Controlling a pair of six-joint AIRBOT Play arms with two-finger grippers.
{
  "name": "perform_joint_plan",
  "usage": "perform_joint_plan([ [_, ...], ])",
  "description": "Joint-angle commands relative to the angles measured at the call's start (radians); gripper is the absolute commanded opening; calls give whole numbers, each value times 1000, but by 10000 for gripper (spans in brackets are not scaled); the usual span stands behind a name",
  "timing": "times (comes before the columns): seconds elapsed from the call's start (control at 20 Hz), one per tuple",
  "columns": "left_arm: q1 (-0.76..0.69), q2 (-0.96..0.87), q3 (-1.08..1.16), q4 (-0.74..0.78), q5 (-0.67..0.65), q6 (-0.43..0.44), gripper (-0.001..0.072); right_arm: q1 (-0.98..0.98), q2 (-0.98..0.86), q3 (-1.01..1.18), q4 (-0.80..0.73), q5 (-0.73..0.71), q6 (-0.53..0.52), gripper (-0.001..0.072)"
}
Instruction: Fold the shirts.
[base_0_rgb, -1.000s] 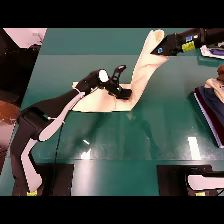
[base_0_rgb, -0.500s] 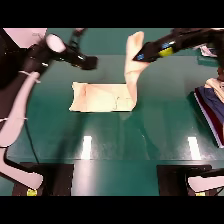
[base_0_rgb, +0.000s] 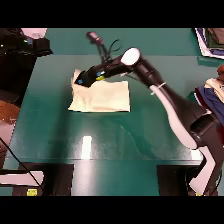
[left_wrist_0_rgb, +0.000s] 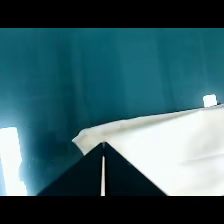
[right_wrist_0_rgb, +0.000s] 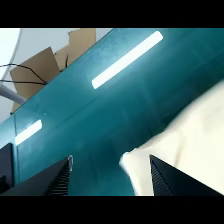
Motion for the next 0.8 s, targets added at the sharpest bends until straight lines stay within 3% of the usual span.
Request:
perform_joint_plan([
  [0.0, 33, 16, 1, -2, -54, 5, 31, 18, -5, -51, -5, -19, -21, 547],
  [0.1, 33, 16, 1, -17, -58, 5, 31, -55, 64, -131, -102, 124, 42, 436],
  [0.3, 32, 15, -1, -35, -64, 5, 31, -254, 209, -362, -223, 281, 111, 436],
  [0.5, 32, 15, -2, -35, -63, 5, 31, -457, 341, -640, -221, 212, 172, 437],
  [0.55, 32, 15, -2, -35, -62, 5, 31, -492, 357, -693, -210, 190, 179, 500],
  [0.6, 32, 15, -2, -35, -58, 5, 31, -529, 360, -738, -166, 169, 179, 710],
  [0.75, 32, 13, -2, -41, -55, 6, 31, -572, 317, -806, -18, 151, 155, 719],
])
